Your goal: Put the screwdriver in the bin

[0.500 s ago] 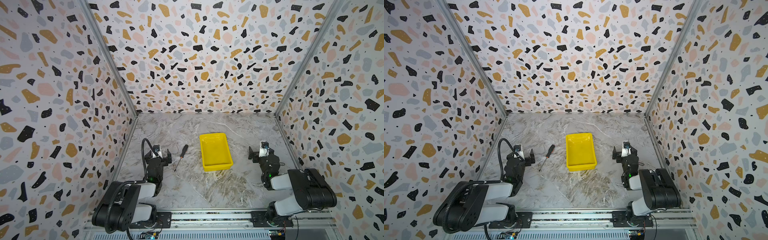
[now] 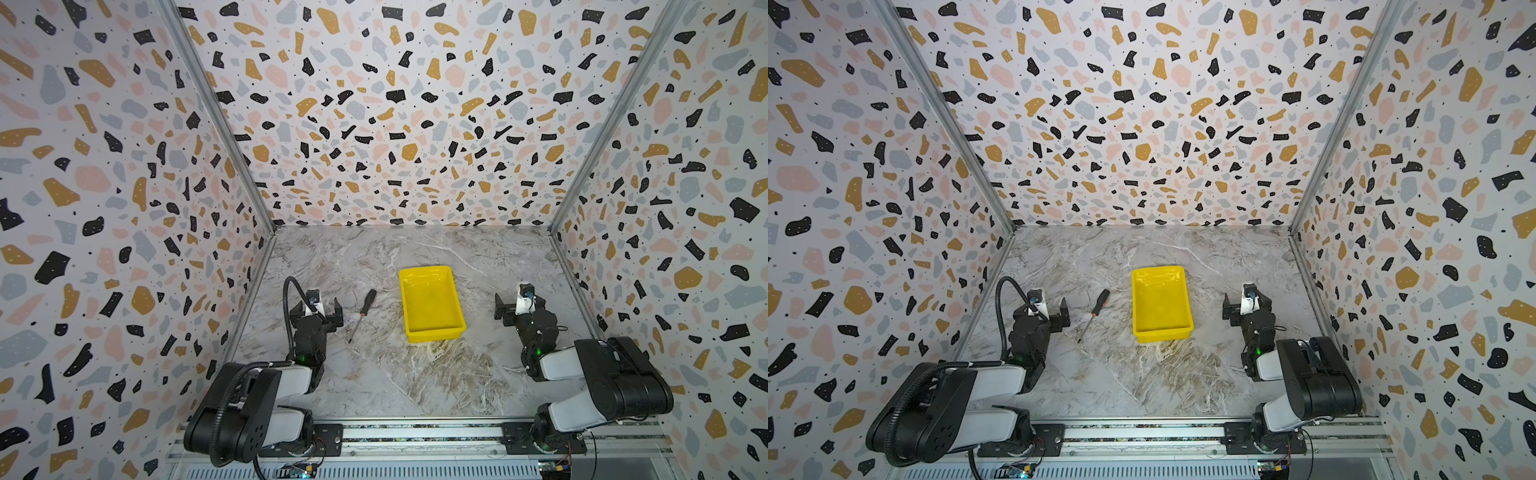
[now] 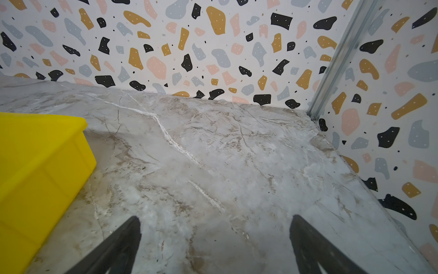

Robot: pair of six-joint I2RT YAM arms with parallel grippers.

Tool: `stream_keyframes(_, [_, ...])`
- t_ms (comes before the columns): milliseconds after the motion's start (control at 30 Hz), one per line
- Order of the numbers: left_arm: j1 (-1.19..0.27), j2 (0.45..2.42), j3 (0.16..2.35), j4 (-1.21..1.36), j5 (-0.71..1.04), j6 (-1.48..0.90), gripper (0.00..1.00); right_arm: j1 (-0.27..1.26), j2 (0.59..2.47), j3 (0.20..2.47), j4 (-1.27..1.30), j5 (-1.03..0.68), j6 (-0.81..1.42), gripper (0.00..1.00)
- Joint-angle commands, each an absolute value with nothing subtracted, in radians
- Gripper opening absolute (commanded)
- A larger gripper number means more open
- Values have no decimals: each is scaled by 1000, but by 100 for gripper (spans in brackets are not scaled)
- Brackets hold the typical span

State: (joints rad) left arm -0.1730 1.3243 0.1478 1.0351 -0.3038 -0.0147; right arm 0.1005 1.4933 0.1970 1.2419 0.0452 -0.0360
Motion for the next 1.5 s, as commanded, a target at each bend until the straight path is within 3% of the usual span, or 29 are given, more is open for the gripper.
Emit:
stream_keyframes(0, [-168,1319,163,1102,-305,-18,100,105,1480,189,1265,56,-46,99])
stream_keyframes(267, [-169,1319,162,1103,-305,-18,100,98,1482,195,1254,40,-42,99])
stream_keyframes(400, [-168,1313,160,1104,-305,-18,100,20,1485,213,1227,-122,-10,99])
stream_keyframes(500, [-170,1313,156,1110,-308,-18,100,13,1478,195,1250,-148,-15,99])
stream_keyframes(633, [-195,1292,154,1108,-353,-11,100,43,1305,52,1372,-135,-41,99])
stream_keyframes(767, [-267,1148,308,656,-512,-56,100,101,988,111,977,22,27,99])
stream_keyframes(933, [-320,920,341,416,-349,-38,100,168,653,267,556,-77,51,99])
stream_keyframes(1033, [-323,746,346,295,-344,-276,100,163,533,282,389,-1,308,99])
stream_keyframes(1133, [-322,623,360,107,-253,-370,100,147,442,287,-43,216,718,99])
stream_keyframes(1233, [-323,527,320,9,-173,-328,100,94,402,160,6,39,639,99])
stream_keyframes(1467, [-322,399,228,-35,-377,-497,100,157,474,110,64,107,663,99])
